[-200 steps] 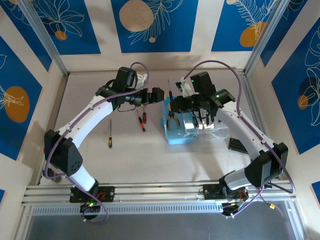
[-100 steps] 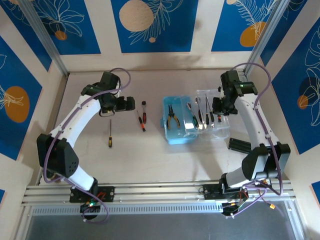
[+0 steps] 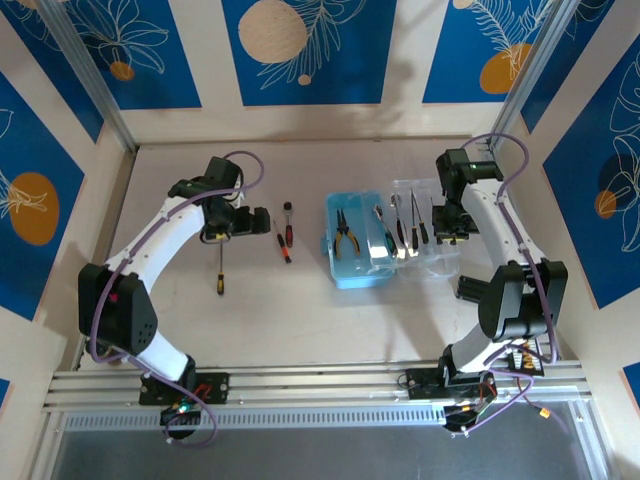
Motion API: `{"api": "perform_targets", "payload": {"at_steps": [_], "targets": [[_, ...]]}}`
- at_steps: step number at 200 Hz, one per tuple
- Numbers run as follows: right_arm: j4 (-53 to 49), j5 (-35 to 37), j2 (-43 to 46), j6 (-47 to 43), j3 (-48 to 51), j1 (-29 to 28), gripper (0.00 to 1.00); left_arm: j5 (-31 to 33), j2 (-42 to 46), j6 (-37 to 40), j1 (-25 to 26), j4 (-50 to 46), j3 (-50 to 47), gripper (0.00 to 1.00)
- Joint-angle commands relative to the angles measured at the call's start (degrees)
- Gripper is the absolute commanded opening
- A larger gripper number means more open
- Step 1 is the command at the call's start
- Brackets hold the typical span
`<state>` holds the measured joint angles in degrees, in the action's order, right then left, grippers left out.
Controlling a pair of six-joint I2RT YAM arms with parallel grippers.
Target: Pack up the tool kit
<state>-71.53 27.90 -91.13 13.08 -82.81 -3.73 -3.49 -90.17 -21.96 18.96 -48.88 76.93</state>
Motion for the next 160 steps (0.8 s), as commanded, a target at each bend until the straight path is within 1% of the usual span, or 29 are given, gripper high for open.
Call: {"api": "perform_targets", "payload": {"at_steps": [1,44,94,160], "targets": [[-0.55,0.72,-1.12,-0.78,-0.63,-0.43,0.07,-1.74,-0.55,-0.1,-0.33,0.72,-0.72,1.0],[-0.46,1.06,-2.12,-1.13,-1.23,-1.1,0.1,-2.58,-0.97,-0.11,-0.32,1.42,-0.72,1.0],[-0.12,1.3,-2.6,-1.57,-0.83,-2.33,0.19,-3.37,-1.5,-0.19,-0.32,1.95,-0.72,1.0],[-0.36,1.83,-2.65,-1.48,-0.63,-2.41,0.23,-3.8,-1.15,-0.19,-0.32,2.65,-1.94,1.0]]}}
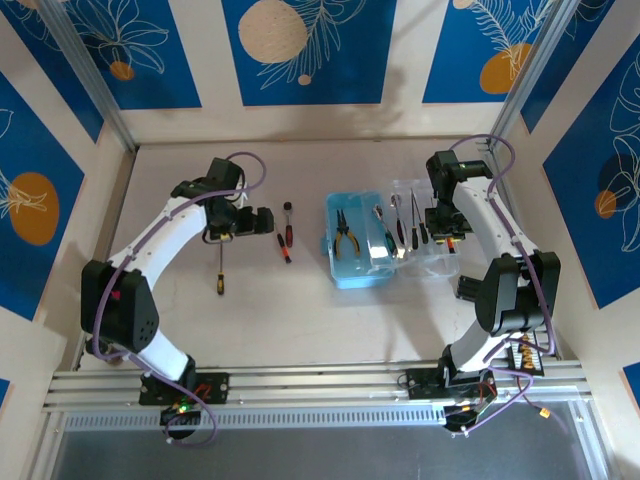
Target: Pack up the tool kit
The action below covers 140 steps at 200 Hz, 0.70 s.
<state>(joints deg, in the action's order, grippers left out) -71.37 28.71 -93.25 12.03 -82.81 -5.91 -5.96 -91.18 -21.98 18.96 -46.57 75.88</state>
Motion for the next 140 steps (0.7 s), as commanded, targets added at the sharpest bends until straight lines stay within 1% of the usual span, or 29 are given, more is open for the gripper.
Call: {"api": "perform_targets", "payload": {"at_steps": [1,24,32,40,48,56,62,70,79,84,114,140], "targets": [[-0.56,1.05,-0.53,-0.43,-0.66,-0.28,0.24,-1.34,-0.14,-0.13,-0.28,0.34,-0.9,1.0],[-0.95,0.94,0.32,-0.28,-0.86,-0.27,0.27,-1.21,-0.23,0.0,-0.28,0.16,-0.99,1.0],[-1.12,0.66,0.82,-0.34,-0.94,-0.41,0.3,-1.01,-0.22,0.09,-0.33,-0.01,-0.95,1.0],[-1.26,0.27,1.42,-0.34,-1.1,-0.47,0.36,-0.78,-0.18,0.18,-0.32,-0.23,-0.95,1.0],[-1.48,-0.41,2.04,-0.39,-1.37,-0.57,0.46,-0.49,-0.22,0.34,-0.33,-0.43,-0.91,1.0],[-1.44,-1.55,2.75,-0.64,-1.53,-0.74,0.61,-0.21,-0.36,0.44,-0.31,-0.61,-0.82,1.0],[-1.49,-2.31,3.3,-0.76,-1.63,-0.84,0.74,-0.05,-0.48,0.53,-0.28,-0.76,-0.73,1.0],[-1.47,-3.24,3.96,-0.86,-1.72,-1.15,0.87,0.22,-0.72,0.66,-0.3,-0.98,-0.64,1.0],[-1.28,-4.31,4.7,-1.04,-1.83,-1.47,0.97,0.82,-1.0,0.94,-0.17,-1.09,-0.58,1.0],[-1.31,-4.73,5.16,-1.03,-1.81,-1.65,1.0,1.37,-1.17,1.09,0.01,-1.37,-0.41,1.0],[-1.28,-6.15,6.67,-0.73,-2.08,-2.69,0.99,5.1,-4.16,2.28,2.06,-3.45,2.96,1.0],[-1.22,-6.56,6.81,-0.61,-2.38,-3.56,0.99,9.29,-10.04,3.79,4.59,-6.33,10.84,1.0]]}}
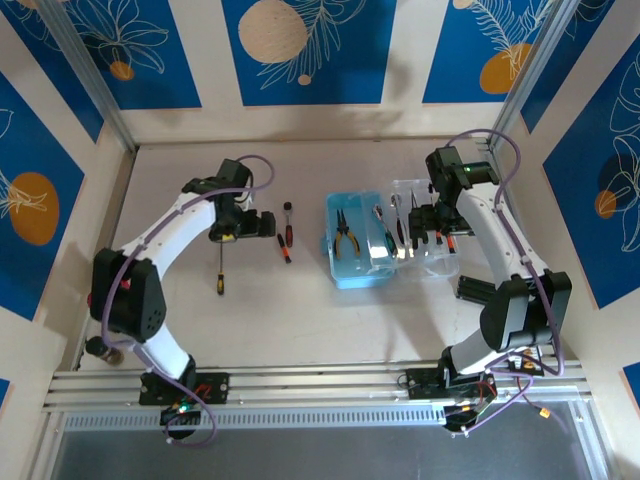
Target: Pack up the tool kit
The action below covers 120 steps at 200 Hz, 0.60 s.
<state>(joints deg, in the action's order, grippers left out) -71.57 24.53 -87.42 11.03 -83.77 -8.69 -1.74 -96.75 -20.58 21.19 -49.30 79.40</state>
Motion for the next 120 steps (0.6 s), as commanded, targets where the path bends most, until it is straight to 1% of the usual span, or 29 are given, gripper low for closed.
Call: {"api": "perform_targets", "payload": {"at_steps": [1,22,55,68,87,120], "targets": [[-1.03,-2.39,1.0,0.4,-1.41,-0.79,0.99,5.3,-4.79,2.43,2.49,-3.74,7.69,1.0],[-0.73,-2.8,1.04,0.49,-1.32,-1.4,0.99,8.98,-10.55,4.16,4.6,-5.86,14.83,1.0],[-0.06,-3.54,1.05,0.49,-0.72,-1.93,0.99,9.75,-20.36,5.31,5.44,-6.51,23.9,1.0],[0.02,-3.62,1.0,0.48,-0.62,-2.1,0.99,9.95,-23.65,5.22,5.43,-5.98,26.3,1.0],[0.33,-4.01,1.06,0.31,-0.44,-2.36,0.99,9.71,-26.91,4.87,5.52,-2.41,27.68,1.0],[1.08,-5.47,1.11,-0.13,-0.02,-3.1,0.99,11.54,-33.19,3.9,5.53,-1.26,33.9,0.98]]}}
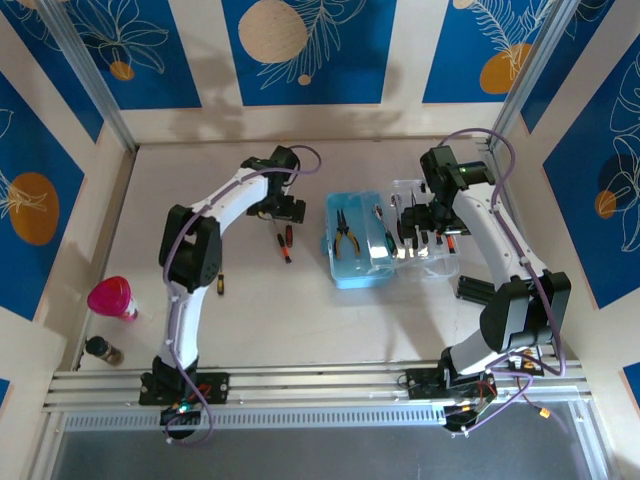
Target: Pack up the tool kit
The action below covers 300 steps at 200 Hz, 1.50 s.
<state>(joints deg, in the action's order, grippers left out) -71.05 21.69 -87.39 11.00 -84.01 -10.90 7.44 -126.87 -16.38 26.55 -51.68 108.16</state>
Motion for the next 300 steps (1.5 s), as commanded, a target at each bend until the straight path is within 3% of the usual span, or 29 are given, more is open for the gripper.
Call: {"api": "perform_targets", "payload": {"at_steps": [1,59,118,134,185,236,256,300], "targets": [[0.56,-2.62,1.08,-0.11,0.19,-0.89,0.99,2.33,-3.19,-0.26,0.17,1.22,5.27,0.98],[0.47,-2.88,1.38,-0.19,0.42,-1.71,0.99,1.24,-13.07,0.42,0.17,-0.35,16.35,0.89],[0.37,-2.97,1.98,-0.72,0.86,-1.67,0.99,1.96,-16.61,-0.33,0.33,-2.89,16.52,0.7],[0.47,-3.22,2.05,-0.72,0.89,-1.55,0.99,2.38,-16.48,-0.05,0.58,-2.81,15.5,0.65],[0.29,-3.42,2.53,-0.54,1.19,-1.76,0.99,0.84,-15.74,-0.19,0.68,-1.93,12.02,0.31],[0.38,-3.57,2.97,-0.72,1.9,-1.69,0.99,0.39,-12.98,0.2,0.62,-1.58,7.98,0.08],[0.47,-3.69,3.38,-0.64,2.2,-1.74,0.99,0.12,-10.71,0.64,0.61,-1.82,6.75,0.0],[0.55,-3.99,5.04,-0.68,3.22,-1.74,0.99,-1.09,-4.76,2.18,0.61,-3.5,4.97,0.0]]}}
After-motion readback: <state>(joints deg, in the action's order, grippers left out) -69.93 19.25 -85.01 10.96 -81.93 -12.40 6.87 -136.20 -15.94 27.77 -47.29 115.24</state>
